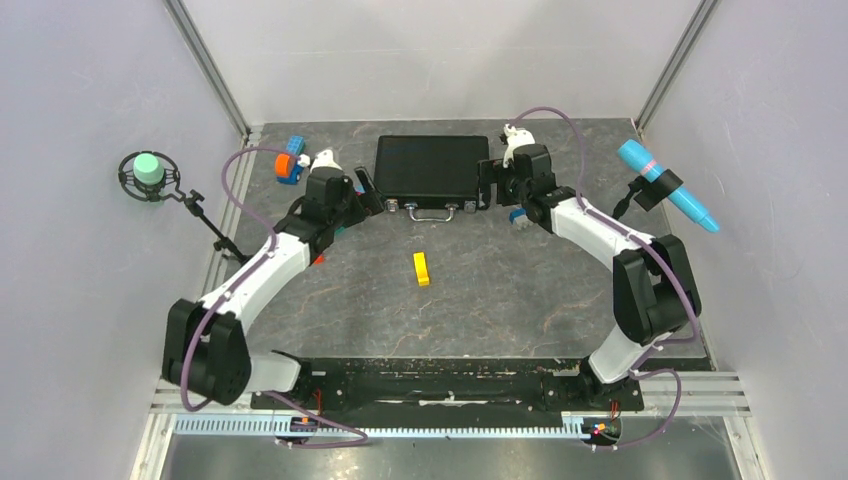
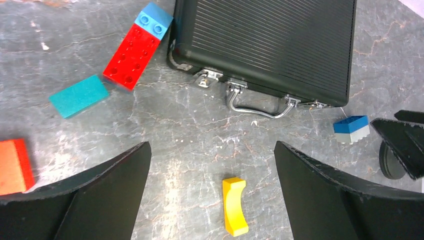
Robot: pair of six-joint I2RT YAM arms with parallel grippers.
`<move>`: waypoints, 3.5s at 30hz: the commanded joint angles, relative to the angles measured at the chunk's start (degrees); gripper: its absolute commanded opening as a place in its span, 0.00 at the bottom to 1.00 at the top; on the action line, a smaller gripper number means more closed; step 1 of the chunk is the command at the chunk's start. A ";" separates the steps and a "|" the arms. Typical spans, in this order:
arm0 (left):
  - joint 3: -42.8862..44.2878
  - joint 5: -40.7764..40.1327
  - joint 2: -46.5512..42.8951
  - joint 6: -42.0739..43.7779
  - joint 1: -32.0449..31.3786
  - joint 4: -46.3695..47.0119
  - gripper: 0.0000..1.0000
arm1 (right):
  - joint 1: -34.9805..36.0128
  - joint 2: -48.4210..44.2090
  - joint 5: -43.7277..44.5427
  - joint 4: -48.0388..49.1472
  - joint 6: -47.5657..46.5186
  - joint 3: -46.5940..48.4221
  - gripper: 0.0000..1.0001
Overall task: Pack up texas hold em set
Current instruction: Close the chip case at the center of the board, then reset both arms
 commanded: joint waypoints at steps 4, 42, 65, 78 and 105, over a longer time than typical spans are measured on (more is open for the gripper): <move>0.67 -5.26 -8.15 3.66 1.03 -10.63 1.00 | -0.83 1.10 -6.25 1.90 -0.17 1.90 0.98; 3.39 -7.48 -14.27 12.85 5.80 -25.12 1.00 | 15.92 40.11 -22.29 34.32 29.97 25.75 0.98; 3.13 -6.26 -13.84 13.03 6.41 -24.82 1.00 | 16.41 37.46 -12.28 28.23 23.79 17.98 0.98; 3.04 -5.94 -13.85 13.05 6.67 -24.75 1.00 | 16.68 36.18 -0.37 21.64 22.28 18.35 0.98; 1.92 -4.24 -14.19 12.89 7.03 -22.11 1.00 | 16.76 -2.77 1.64 22.35 5.45 -12.51 0.98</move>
